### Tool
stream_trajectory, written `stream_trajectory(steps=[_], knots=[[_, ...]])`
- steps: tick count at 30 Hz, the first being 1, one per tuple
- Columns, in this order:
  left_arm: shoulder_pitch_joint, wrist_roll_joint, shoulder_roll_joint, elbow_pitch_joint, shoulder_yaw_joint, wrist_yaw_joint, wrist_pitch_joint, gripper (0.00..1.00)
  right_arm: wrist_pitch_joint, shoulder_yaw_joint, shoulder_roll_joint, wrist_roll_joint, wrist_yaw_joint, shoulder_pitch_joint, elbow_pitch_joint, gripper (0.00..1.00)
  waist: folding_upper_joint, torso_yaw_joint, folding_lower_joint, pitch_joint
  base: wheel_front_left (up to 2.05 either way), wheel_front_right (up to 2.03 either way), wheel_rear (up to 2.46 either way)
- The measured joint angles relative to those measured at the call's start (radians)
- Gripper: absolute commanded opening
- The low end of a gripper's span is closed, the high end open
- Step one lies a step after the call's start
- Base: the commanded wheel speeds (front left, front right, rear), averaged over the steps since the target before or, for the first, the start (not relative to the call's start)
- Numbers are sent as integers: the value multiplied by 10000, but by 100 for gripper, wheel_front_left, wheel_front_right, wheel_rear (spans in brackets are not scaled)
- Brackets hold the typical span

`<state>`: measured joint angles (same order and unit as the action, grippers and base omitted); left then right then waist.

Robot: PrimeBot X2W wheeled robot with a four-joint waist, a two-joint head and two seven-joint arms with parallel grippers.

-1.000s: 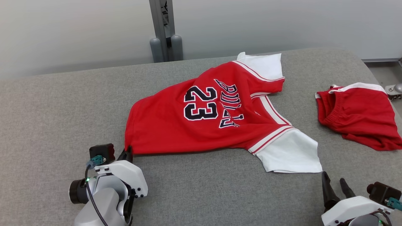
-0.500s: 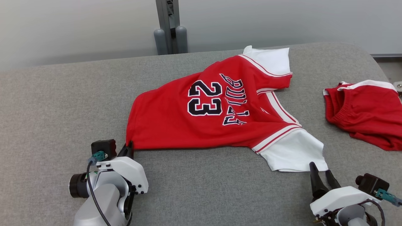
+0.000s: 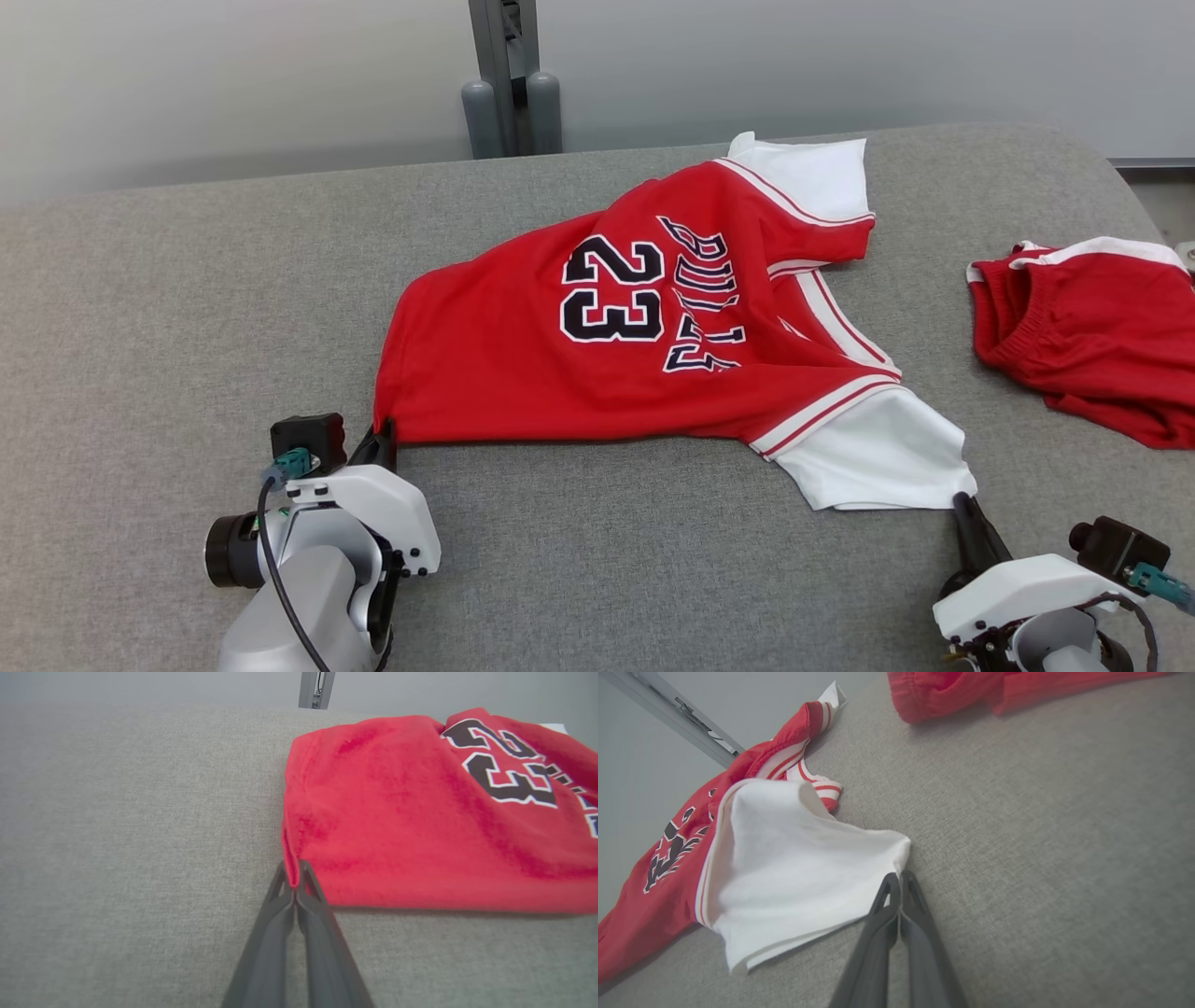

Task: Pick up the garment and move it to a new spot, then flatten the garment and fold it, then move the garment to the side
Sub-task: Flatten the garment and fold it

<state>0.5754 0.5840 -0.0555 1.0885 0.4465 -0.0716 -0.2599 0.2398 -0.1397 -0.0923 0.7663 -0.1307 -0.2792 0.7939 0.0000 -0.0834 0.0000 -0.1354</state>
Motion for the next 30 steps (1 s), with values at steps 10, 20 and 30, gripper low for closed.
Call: stream_trajectory(steps=[10,20,30], knots=[[0,-29,0,-35,-63,-2,0,0,165,-48,-153,242,0,-176,384,47,0,34,0,7,0,0,0],[-1,-109,4,-69,-98,-2,0,0,247,-19,-247,347,-4,-339,566,100,0,87,0,-44,0,0,0],[0,-150,12,-29,-105,13,0,0,245,-232,-261,562,-2,-386,570,0,0,152,0,4,0,0,0]])
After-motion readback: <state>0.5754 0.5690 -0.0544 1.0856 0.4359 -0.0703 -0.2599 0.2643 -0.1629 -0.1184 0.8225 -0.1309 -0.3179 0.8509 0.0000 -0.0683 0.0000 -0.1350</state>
